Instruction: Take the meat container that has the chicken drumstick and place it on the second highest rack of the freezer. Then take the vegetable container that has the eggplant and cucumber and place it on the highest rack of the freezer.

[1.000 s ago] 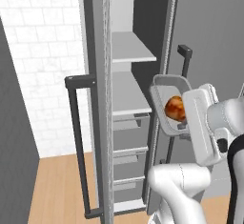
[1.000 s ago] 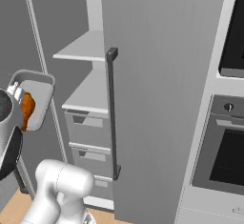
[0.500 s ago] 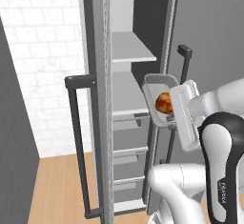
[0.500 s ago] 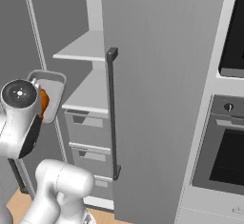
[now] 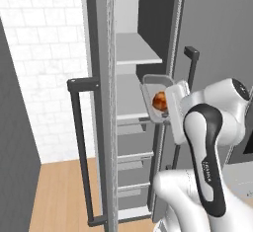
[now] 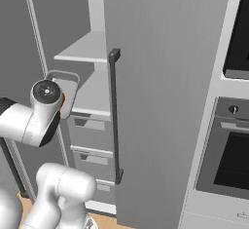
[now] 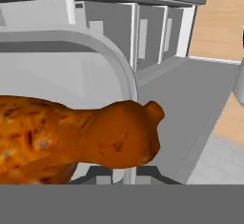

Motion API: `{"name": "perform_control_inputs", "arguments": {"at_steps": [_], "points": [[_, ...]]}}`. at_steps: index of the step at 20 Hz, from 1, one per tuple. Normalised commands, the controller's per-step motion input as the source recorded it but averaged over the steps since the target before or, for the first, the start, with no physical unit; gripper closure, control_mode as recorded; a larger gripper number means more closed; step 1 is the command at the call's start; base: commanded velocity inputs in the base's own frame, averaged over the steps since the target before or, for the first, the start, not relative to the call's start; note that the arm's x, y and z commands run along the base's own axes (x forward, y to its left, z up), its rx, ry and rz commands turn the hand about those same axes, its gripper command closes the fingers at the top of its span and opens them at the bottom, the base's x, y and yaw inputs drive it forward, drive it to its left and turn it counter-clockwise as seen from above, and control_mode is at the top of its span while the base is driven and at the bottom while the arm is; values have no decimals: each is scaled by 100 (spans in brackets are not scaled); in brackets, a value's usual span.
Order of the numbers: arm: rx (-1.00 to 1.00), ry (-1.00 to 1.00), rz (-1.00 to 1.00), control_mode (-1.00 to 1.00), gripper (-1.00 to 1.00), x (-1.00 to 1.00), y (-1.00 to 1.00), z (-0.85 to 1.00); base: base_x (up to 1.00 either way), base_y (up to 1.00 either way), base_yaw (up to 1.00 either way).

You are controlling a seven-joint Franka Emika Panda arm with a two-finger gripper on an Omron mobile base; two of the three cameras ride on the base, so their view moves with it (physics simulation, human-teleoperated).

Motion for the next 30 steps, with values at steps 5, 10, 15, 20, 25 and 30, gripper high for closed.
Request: {"name": "perform_control_inputs", "arguments": {"at_steps": [5, 10, 15, 20, 25, 30], "points": [[-12, 1, 0, -100, 100, 80, 2, 0, 0, 0, 0], [-19, 0, -3, -100, 100, 66, 17, -3, 0, 0, 0], [-5, 0, -1, -100, 100, 50, 2, -9, 0, 0, 0], [3, 0, 0, -100, 100, 22, 0, -13, 0, 0, 0], [6, 0, 0, -100, 100, 9, 3, -33, 0, 0, 0], [1, 0, 0, -100, 100, 34, 3, -48, 0, 0, 0]]}}
